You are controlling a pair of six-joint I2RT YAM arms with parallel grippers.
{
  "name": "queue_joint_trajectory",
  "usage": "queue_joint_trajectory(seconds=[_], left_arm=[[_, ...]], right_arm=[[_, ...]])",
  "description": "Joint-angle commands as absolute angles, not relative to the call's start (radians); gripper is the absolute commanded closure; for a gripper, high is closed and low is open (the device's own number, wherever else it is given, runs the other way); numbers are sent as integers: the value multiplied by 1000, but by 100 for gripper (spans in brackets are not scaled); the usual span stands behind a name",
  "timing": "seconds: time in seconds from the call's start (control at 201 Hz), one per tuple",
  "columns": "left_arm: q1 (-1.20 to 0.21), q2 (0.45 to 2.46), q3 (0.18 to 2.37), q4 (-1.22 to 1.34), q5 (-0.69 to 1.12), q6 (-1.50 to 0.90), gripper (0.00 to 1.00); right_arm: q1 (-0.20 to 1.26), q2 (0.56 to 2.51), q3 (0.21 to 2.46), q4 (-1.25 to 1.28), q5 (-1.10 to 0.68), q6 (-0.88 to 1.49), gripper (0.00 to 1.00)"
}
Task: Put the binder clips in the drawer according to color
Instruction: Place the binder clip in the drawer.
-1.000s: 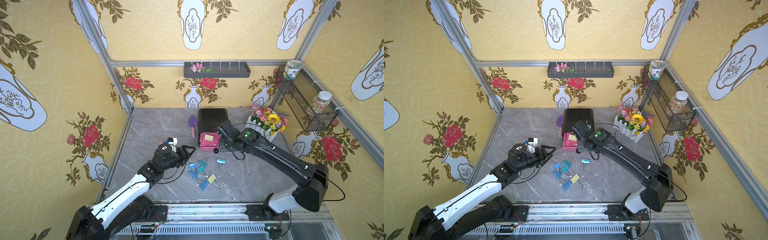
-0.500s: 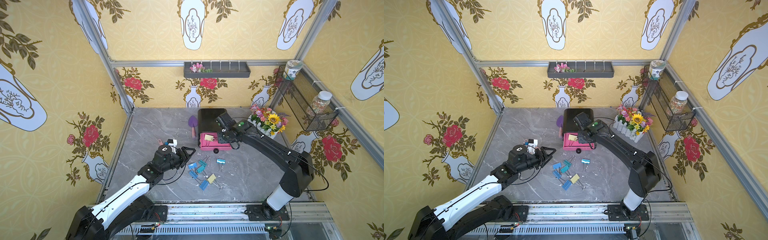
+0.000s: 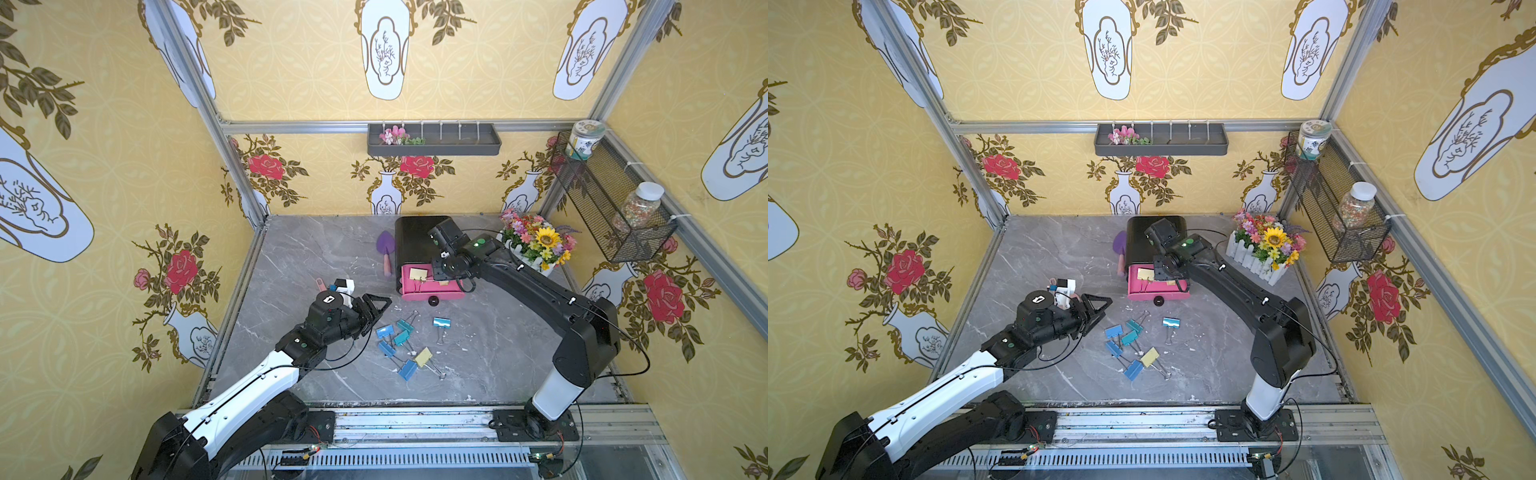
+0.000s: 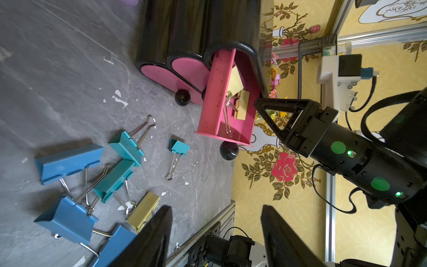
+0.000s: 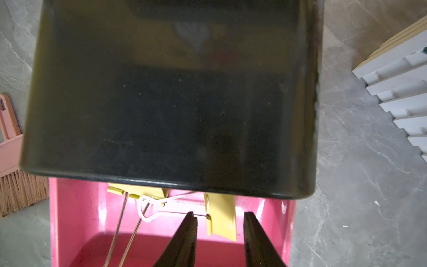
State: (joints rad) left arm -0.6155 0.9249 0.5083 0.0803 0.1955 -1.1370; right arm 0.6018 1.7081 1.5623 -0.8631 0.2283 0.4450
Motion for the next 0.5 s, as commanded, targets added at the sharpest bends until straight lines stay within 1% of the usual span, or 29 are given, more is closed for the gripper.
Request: queue_joint_trajectory(seconds=[0.0, 0.134, 0.294, 0.383, 0.493], left_arm=[[-615, 919, 500, 92, 199, -1136, 33], [-615, 920, 500, 92, 198, -1136, 33], [-615, 922, 502, 94, 199, -1137, 33], [-615, 922, 508, 88, 195, -1132, 33], [-615, 918, 518, 73, 187, -1124, 33]], right_arm=[[602, 1697, 1559, -840, 245, 456, 57], [608, 1674, 1546, -833, 249, 459, 57], [643, 1622, 1559, -835, 268, 451, 52], [689, 1595, 1582, -866, 303, 445, 48], [780, 1562, 1589, -924, 370, 453, 45]])
